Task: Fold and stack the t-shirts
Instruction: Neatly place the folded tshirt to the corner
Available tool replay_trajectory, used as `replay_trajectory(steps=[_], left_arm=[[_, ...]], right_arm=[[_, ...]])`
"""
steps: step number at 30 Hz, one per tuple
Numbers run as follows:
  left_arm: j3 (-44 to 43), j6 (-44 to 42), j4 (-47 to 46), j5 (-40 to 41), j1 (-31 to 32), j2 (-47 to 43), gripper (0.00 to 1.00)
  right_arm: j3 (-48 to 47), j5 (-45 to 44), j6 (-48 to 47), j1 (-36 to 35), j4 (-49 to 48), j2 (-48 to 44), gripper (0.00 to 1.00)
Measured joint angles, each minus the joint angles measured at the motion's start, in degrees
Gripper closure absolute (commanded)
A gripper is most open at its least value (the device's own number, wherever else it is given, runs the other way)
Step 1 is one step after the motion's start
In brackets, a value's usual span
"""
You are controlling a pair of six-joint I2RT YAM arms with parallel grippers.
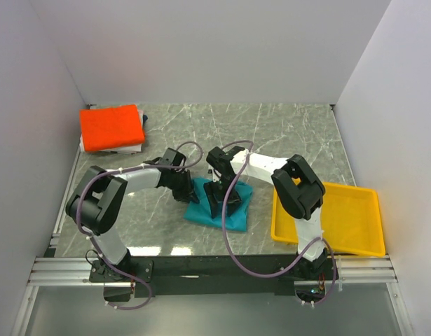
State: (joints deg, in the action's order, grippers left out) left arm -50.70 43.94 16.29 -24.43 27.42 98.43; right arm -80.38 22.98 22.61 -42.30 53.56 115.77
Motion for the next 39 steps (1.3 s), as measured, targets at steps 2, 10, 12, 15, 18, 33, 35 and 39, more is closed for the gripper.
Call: replay_trajectory(steps=[2,10,12,15,18,33,35,39], left_arm=[[-1.60,-1.36,2.58,2.16,0.37,0.00,1.00],[-17.11,-10.45,20.00,16.70,0.59,-0.83,1.00],[-21.88,-13.20,23.61,20.00,0.48,-1.68,1.00],[-27.98,-16.35,28.02,24.68,0.39,-2.03,1.00],[-32.15,-19.45,31.76,29.24,0.39,-1.33,1.00],[-56.87,-30.29,40.41,38.84,-11.32,14.32,1.00],[-62.40,-31.30,41.59,39.34,-13.09,16.46,1.00],[-73.00,-32.61,42.23,39.28,-15.78,21.22,1.00]], right_arm=[[0.00,-0.57,-0.20,-0.15,0.11,-0.46,0.28],[-0.20,-5.29,-1.86,2.84,3.15,-5.46,0.27],[-0.20,-5.99,-2.21,5.16,3.89,-7.43,0.27],[-0.20,-6.75,-2.99,8.57,4.63,-9.86,0.27],[-0.20,-7.43,-4.00,11.30,5.18,-10.34,0.28],[-0.17,-5.49,-6.01,12.90,6.27,-10.67,0.28],[-0.15,-5.14,-6.12,12.90,6.27,-10.75,0.28],[0.20,-4.50,-6.80,12.90,6.32,-10.75,0.28]])
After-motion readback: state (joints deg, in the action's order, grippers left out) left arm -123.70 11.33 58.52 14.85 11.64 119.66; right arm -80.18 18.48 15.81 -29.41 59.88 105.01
